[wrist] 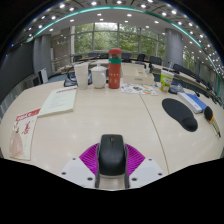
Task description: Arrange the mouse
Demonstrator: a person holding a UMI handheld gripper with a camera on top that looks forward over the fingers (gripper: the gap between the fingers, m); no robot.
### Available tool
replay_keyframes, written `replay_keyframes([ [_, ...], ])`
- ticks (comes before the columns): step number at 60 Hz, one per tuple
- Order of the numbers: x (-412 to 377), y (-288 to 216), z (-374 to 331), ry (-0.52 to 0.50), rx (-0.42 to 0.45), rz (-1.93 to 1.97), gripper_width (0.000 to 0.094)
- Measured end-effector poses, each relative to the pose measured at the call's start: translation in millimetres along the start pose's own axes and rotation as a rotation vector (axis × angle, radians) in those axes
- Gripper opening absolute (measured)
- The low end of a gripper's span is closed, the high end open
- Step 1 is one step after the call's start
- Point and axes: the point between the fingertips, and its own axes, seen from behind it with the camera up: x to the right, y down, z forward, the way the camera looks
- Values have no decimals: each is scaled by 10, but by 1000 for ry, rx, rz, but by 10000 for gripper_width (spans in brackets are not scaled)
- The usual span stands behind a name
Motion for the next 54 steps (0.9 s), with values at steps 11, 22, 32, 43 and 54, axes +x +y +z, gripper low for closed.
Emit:
replay_keyframes([
  [11,149,-836,-357,-49,116,28,327],
  [22,1111,-2012,-397,-44,271,35,325],
  [32,2252,-2322,149,14,260,11,324],
  [43,3073,-1731,969,49,120,1,325],
  [54,3270,-1227,1441,11,13,30,327],
])
